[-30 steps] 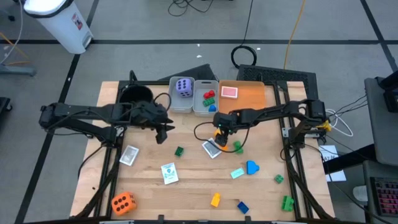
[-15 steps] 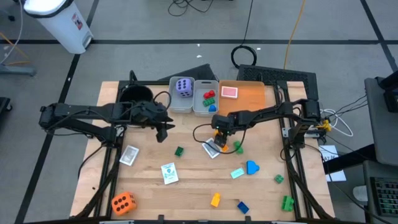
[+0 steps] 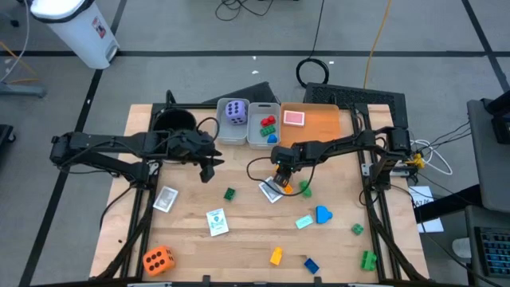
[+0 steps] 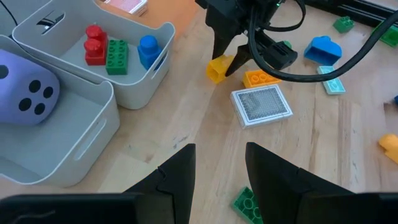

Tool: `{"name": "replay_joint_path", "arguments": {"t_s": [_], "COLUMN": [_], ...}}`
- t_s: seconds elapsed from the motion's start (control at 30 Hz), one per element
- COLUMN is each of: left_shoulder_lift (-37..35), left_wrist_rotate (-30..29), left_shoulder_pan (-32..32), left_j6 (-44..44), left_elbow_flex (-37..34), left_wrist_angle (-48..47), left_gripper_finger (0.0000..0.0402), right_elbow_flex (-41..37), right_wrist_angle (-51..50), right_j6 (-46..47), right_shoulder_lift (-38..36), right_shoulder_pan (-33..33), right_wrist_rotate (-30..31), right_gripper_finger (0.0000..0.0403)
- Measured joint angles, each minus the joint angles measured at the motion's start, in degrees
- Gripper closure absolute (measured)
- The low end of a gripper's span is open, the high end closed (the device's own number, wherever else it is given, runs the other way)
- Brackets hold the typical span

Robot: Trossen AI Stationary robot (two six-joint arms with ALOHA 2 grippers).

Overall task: Pick & Place Toys
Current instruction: Put the yellow gamepiece into the right gray bin

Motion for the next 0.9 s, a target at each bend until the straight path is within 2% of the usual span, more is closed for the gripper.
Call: {"name": "replay_joint_path", "arguments": {"t_s": [0.3, 0.47, 0.67, 0.9], "left_shoulder_lift": [0.0, 0.0, 0.0, -0.1], "left_wrist_rotate": [-0.3, -0.3, -0.3, -0.3], "left_shoulder_pan": [0.0, 0.0, 0.0, 1.4], "left_j6": [0.0, -0.1, -0.1, 0.2], "left_elbow_flex": [0.0, 0.0, 0.0, 0.0], "left_wrist_angle": [0.0, 0.0, 0.0, 2.0], "left_gripper_finger": [0.0254, 0.0254, 0.0254, 0.0254], "right_elbow_flex": [0.0, 0.0, 0.0, 0.1], "right_wrist_angle": [2.3, 3.9, 6.5, 15.3], "right_j6": [2.1, 2.4, 4.1, 4.9], "right_shoulder_lift": [-0.2, -0.8, -3.6, -9.2], "right_shoulder_pan": [0.0, 0.0, 0.0, 0.0], "right_wrist_rotate": [0.0, -0.1, -0.2, -0.1], "right_gripper_finger": [0.0256, 0.0266, 0.0259, 0.0259]}}
